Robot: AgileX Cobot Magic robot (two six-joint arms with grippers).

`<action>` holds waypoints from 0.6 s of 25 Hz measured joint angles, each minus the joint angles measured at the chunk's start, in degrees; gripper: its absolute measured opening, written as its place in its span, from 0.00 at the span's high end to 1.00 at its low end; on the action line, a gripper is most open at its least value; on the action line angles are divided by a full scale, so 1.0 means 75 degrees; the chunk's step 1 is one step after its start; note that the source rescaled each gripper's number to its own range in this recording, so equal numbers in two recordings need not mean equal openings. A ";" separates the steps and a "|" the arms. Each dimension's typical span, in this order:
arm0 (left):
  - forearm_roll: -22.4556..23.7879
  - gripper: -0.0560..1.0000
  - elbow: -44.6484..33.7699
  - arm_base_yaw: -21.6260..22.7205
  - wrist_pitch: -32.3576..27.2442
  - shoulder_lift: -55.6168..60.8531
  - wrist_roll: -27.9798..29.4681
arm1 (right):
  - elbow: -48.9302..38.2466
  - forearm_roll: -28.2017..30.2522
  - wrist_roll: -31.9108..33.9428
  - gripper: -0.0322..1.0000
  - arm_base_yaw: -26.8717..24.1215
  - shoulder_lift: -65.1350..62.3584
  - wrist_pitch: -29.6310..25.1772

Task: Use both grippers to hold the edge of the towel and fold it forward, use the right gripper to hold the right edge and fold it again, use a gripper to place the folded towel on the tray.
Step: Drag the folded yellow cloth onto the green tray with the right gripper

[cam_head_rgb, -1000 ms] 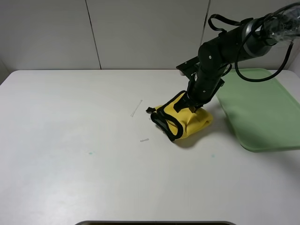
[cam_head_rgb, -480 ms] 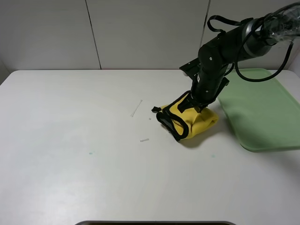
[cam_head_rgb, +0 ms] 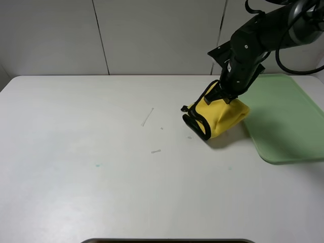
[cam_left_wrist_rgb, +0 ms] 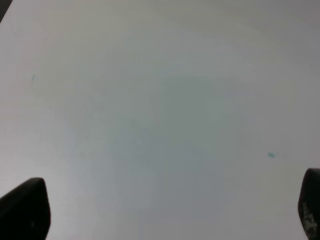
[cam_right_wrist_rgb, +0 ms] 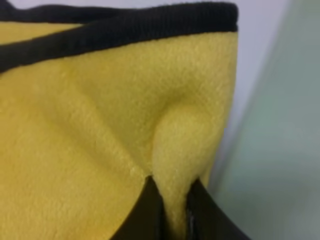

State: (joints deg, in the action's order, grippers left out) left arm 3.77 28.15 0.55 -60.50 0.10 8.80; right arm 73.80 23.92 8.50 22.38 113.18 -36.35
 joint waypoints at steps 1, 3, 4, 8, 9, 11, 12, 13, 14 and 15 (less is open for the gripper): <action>0.0000 0.00 0.0000 0.0000 0.0000 0.0000 0.0000 | 0.0000 -0.0001 0.0020 0.91 -0.0151 -0.0006 0.0000; 0.0000 0.00 0.0000 0.0000 0.0000 0.0000 0.0000 | 0.0000 0.0007 0.0025 0.91 -0.0452 -0.0006 0.0000; 0.0000 0.00 0.0000 0.0000 0.0000 0.0000 0.0000 | 0.0000 0.0013 0.0025 0.91 -0.0618 -0.0006 0.0000; 0.0000 0.00 0.0000 0.0000 0.0000 0.0000 0.0000 | 0.0000 0.0023 0.0025 0.91 -0.1304 -0.0006 0.0066; 0.0000 0.00 0.0000 0.0000 0.0000 0.0000 0.0000 | 0.0000 0.0023 0.0025 0.91 -0.1454 -0.0006 0.0108; 0.0000 0.00 0.0000 0.0000 0.0000 0.0000 0.0000 | 0.0000 0.0023 0.0025 0.91 -0.1811 -0.0006 0.0229; 0.0000 0.00 0.0000 0.0000 0.0000 0.0000 0.0000 | 0.0000 0.0023 0.0029 0.91 -0.1950 -0.0006 0.0297; 0.0000 0.00 0.0000 0.0000 0.0000 0.0000 0.0000 | 0.0000 0.0003 0.0029 0.91 -0.2111 -0.0006 0.0372; 0.0000 0.00 0.0000 0.0000 0.0000 0.0000 0.0000 | 0.0000 -0.0005 0.0029 0.91 -0.2266 -0.0006 0.0434; 0.0000 0.00 0.0000 0.0000 0.0000 0.0000 0.0000 | 0.0000 -0.0005 0.0029 0.91 -0.2410 -0.0006 0.0494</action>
State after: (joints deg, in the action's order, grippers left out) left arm 3.77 28.15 0.55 -60.50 0.10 8.80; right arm 73.80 23.88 8.71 4.30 113.14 -32.65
